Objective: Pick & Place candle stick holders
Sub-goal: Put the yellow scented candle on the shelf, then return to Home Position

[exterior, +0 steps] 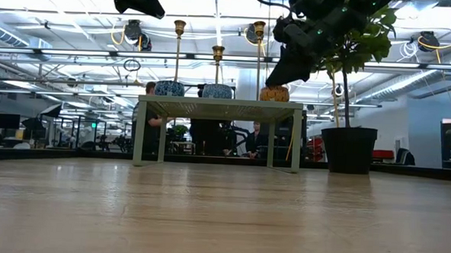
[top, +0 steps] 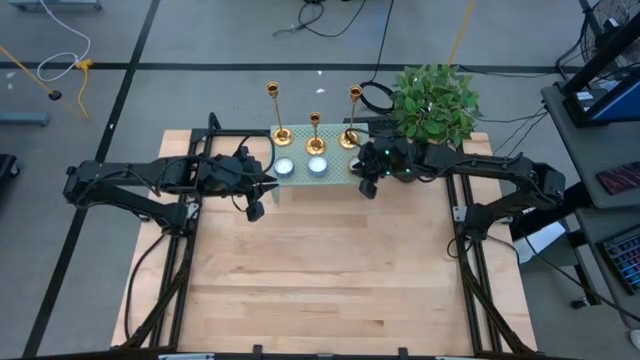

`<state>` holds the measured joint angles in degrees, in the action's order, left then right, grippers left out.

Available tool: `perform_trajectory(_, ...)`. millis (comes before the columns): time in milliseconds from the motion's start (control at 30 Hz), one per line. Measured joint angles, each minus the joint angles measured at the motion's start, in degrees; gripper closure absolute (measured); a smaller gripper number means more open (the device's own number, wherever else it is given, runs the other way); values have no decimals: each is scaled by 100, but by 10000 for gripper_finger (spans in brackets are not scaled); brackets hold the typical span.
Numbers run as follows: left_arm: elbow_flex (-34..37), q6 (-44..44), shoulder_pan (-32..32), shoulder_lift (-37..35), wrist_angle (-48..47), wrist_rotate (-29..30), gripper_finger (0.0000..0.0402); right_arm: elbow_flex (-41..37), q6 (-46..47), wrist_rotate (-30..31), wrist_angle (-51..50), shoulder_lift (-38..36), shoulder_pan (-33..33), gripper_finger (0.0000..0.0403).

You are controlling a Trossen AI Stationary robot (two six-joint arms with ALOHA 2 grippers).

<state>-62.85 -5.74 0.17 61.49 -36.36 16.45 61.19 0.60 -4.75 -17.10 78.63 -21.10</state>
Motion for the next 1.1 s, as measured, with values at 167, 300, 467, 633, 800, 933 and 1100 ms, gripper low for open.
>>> perform_trajectory(167, 0, -4, 1, 0, 0, 0, 334, 0, -142, -2, 415, 0, 3, 314)
perform_trajectory(300, 0, -12, 0, 0, 0, 0, 334, 0, -281, 0, 865, -37, 72, 309)
perform_trajectory(467, 0, -31, -10, 0, -12, 2, 334, 0, -453, -3, 819, -351, 355, 313)
perform_trajectory(633, -1, -84, -170, -248, 21, 141, 335, -4, -497, -2, 179, -960, 779, 308)
perform_trajectory(800, -4, 271, -497, -768, -22, 545, 335, -4, -627, -4, -388, -1636, 1306, 292)
perform_trajectory(933, -4, 439, -712, -1259, -196, 724, 335, -4, -627, 2, -463, -2110, 1674, 285)
perform_trajectory(1100, 16, 357, -818, -1772, -833, 1047, 348, -230, -708, 8, -453, -2744, 1904, 298)
